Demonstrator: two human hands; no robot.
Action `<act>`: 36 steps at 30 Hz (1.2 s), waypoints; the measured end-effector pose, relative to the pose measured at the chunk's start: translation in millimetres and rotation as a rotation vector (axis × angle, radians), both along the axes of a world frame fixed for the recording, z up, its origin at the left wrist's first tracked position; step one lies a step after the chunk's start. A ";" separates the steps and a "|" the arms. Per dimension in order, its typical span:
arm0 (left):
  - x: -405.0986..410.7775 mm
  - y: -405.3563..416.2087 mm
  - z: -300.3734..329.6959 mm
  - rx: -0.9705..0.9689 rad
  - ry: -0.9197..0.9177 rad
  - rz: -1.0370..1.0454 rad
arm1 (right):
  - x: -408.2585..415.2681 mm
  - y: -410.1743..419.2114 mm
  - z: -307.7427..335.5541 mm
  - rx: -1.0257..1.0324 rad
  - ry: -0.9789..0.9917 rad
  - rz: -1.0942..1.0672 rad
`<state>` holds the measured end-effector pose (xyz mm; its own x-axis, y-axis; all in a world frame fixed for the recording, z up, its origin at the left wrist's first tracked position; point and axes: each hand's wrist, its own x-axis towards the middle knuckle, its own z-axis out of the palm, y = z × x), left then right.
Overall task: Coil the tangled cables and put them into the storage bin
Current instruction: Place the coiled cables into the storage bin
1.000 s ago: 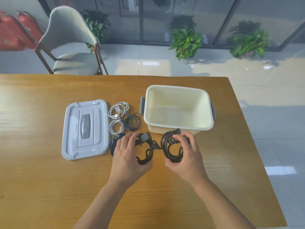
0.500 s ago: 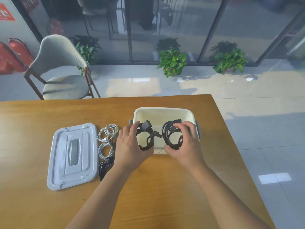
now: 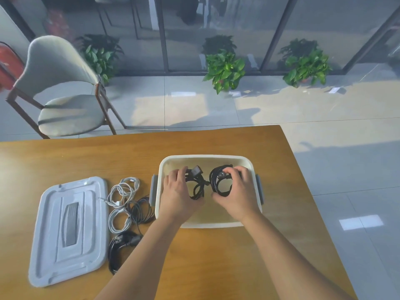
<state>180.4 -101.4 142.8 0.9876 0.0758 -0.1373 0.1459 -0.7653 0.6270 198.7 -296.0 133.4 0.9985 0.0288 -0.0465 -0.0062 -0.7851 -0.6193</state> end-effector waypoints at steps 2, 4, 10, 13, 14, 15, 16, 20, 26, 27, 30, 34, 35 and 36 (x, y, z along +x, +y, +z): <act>7.5 -0.7 -11.3 -0.011 0.066 0.014 | 7.8 0.4 -5.9 -0.060 0.058 0.027; 16.8 -0.5 -20.4 -0.016 0.123 0.002 | 15.2 0.8 -10.1 -0.097 0.104 0.054; 32.1 0.2 -38.6 0.017 0.194 -0.024 | 29.8 5.2 -17.6 -0.180 0.183 0.113; 34.0 0.4 -43.9 0.072 0.240 -0.050 | 32.2 8.6 -26.3 -0.233 0.241 0.129; 33.3 -0.2 -45.7 0.086 0.263 -0.058 | 31.9 9.9 -29.3 -0.248 0.270 0.128; 32.2 -1.3 -47.4 0.086 0.287 -0.057 | 31.2 11.1 -31.8 -0.262 0.298 0.124; 30.9 -2.6 -48.9 0.079 0.306 -0.049 | 30.6 12.2 -34.4 -0.274 0.318 0.120; 29.7 -3.8 -53.2 0.064 0.310 -0.031 | 30.8 12.2 -37.6 -0.271 0.321 0.113; 29.7 1.4 -51.5 0.041 0.245 -0.052 | 27.0 2.6 -30.2 -0.217 0.346 0.188; 29.5 2.1 -50.4 0.044 0.234 -0.055 | 25.1 2.3 -28.1 -0.222 0.340 0.200; 27.5 4.8 -46.4 0.051 0.206 -0.074 | 20.5 4.5 -18.9 -0.223 0.329 0.198; 18.0 7.5 -36.7 0.037 0.147 -0.101 | 15.6 7.2 -5.9 -0.227 0.313 0.204; 15.1 8.0 -33.1 0.034 0.129 -0.105 | 13.6 7.5 -2.9 -0.222 0.309 0.204; 11.6 8.6 -29.1 0.031 0.107 -0.109 | 10.9 7.8 -0.1 -0.210 0.305 0.201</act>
